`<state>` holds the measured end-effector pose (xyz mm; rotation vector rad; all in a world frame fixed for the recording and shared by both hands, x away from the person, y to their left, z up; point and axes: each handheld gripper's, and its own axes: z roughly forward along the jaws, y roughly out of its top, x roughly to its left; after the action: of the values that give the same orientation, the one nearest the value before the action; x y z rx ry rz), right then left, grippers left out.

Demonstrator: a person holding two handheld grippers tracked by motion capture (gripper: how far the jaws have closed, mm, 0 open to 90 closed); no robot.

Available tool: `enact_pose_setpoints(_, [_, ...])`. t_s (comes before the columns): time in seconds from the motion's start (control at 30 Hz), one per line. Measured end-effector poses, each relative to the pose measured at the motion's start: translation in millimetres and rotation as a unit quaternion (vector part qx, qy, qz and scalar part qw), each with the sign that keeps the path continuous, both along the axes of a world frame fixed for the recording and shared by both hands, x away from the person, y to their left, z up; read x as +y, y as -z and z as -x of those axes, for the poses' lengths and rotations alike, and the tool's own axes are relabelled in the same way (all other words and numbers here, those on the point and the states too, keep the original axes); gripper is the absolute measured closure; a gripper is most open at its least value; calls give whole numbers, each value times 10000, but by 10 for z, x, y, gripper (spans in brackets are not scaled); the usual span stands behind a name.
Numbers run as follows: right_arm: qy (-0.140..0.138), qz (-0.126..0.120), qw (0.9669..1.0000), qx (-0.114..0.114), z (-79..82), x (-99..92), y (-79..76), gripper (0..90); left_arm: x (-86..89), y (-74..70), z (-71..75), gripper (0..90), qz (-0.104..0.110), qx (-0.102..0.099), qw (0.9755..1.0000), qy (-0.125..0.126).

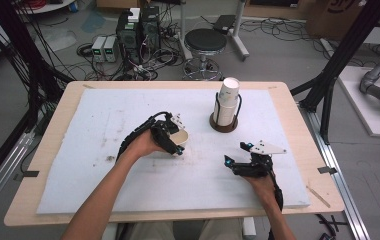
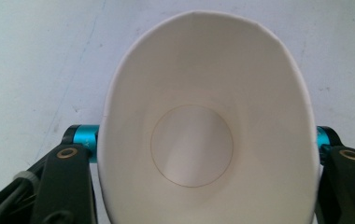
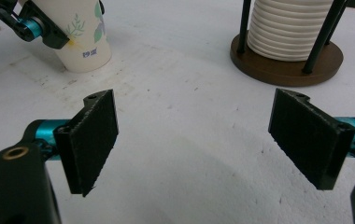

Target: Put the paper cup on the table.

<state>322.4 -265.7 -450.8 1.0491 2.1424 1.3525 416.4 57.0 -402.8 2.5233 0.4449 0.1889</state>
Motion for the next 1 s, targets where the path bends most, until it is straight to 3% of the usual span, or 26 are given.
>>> enact_pose_setpoints(0.2, [-3, 4, 10000, -23, 4, -2, 0, 161, -3, 9, -3, 327, 14, 10, 10000, -33])
enact_pose_setpoints(0.43, [-30, -27, 10000, 0, 4, -5, 0, 161, -26, 82, -5, 194, -139, 41, 9999, -41])
enact_pose_setpoints(1.0, [-18, -43, 10000, 43, 3, -9, 0, 161, 207, 35, 92, 175, 316, 53, 9993, -177])
